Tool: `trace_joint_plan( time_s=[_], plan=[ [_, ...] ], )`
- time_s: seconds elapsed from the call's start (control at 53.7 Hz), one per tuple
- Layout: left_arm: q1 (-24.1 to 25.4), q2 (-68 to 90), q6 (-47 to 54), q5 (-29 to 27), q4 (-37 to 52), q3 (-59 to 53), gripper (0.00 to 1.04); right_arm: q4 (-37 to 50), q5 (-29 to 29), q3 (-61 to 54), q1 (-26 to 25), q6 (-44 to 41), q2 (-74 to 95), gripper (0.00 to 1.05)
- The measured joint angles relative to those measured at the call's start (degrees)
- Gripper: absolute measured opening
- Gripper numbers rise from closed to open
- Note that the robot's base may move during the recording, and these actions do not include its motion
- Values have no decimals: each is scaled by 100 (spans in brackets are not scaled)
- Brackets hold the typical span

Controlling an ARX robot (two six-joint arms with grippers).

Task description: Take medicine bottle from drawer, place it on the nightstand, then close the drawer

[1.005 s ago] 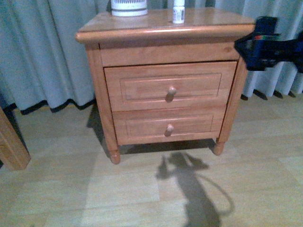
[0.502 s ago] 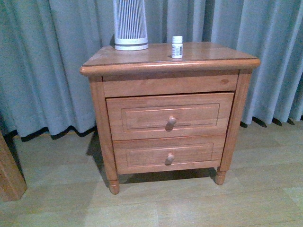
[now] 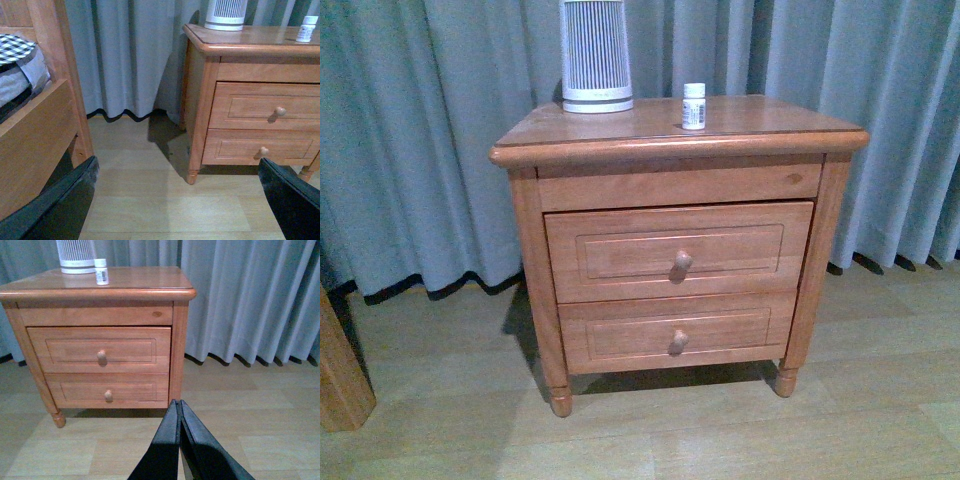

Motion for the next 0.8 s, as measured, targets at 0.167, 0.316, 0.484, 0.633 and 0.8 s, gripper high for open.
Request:
trace_joint_plan(
  time_s=[0.167,0.316,0.484,0.633,0.8],
  plan=[
    [0,0,0,0,0,0,98,-278,0,-109,0,0,-376,3],
    [0,0,0,0,0,0,98,-275,7,-238,2,-2,-614,3],
    [0,0,0,0,0,0,98,-619,7,-238,2,-2,-968,3],
    [0,0,0,0,0,0,98,-905,4,-238,2,-2,-1261,3],
    [0,0,0,0,0,0,98,-1141,7,-238,2,-2,-1493,3]
  ],
)
